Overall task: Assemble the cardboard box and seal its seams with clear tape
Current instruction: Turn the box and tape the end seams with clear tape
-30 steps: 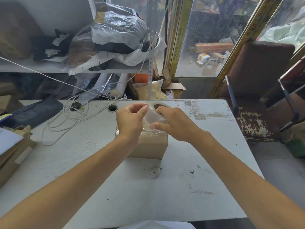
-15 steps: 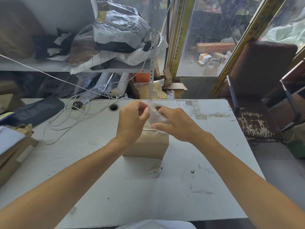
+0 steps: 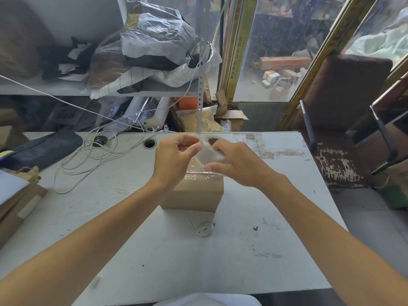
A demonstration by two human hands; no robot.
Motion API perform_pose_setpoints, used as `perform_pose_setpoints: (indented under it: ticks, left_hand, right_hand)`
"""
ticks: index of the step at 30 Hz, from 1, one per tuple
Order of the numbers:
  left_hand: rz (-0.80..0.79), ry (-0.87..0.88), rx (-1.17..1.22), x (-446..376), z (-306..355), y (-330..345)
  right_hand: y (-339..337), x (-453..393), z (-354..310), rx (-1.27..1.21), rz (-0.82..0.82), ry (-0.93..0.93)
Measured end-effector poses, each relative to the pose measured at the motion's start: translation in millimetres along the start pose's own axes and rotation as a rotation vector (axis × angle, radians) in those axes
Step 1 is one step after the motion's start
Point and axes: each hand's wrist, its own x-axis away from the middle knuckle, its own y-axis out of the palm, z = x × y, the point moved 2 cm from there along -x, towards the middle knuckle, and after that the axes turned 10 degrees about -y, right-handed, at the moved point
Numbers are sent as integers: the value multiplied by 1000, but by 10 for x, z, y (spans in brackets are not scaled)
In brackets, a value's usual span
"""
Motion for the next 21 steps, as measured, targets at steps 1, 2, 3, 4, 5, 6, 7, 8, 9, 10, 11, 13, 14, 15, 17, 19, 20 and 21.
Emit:
perform_pose_setpoints:
  ticks: [1, 2, 3, 4, 5, 6, 7, 8, 9, 10, 11, 13, 14, 15, 17, 19, 20, 21]
  left_hand:
    - [8, -23, 50, -5, 1, -1]
    - [18, -46, 93, -10, 6, 2]
    - [31, -69, 125, -11, 10, 2]
    - [41, -88, 150, -12, 15, 1]
    - [49, -101, 164, -12, 22, -2]
    - [55, -113, 162, -17, 23, -4]
    - [60, -122, 143, -21, 27, -5]
    - [62, -130, 114, -23, 29, 0]
    - [62, -135, 85, -21, 41, 7]
    - [63, -141, 66, -25, 50, 16]
    - [62, -151, 47, -32, 54, 25]
    - [58, -171, -19, -45, 59, 41]
    - [52, -181, -65, -46, 67, 46]
    - [43, -182, -110, -49, 74, 49]
    - [23, -165, -179, -51, 86, 58]
    - [14, -157, -220, -43, 99, 77]
    - [14, -158, -227, -44, 99, 86]
    - [16, -158, -224, -46, 94, 93]
  right_hand:
    - [-6, -3, -13, 12, 2, -8]
    - [-8, -8, -22, 24, 5, -15]
    - [-7, -10, -35, 37, 8, -19]
    - [-3, -10, -44, 47, 10, -23]
    - [1, -8, -52, 52, 8, -29]
    - [4, -5, -56, 53, 8, -35]
    - [6, -3, -57, 52, 6, -38]
    - [14, -4, -53, 50, 4, -38]
    - [13, -6, -55, 49, 7, -40]
    - [16, -14, -54, 49, 10, -42]
    - [19, -22, -57, 52, 11, -44]
    - [33, -34, -57, 70, -1, -42]
    - [39, -36, -58, 76, -5, -43]
    - [38, -35, -59, 77, -5, -47]
    - [33, -31, -60, 74, -3, -53]
    - [28, -30, -57, 67, -5, -47]
    - [30, -33, -53, 59, -4, -44]
    - [31, -35, -47, 48, -2, -42]
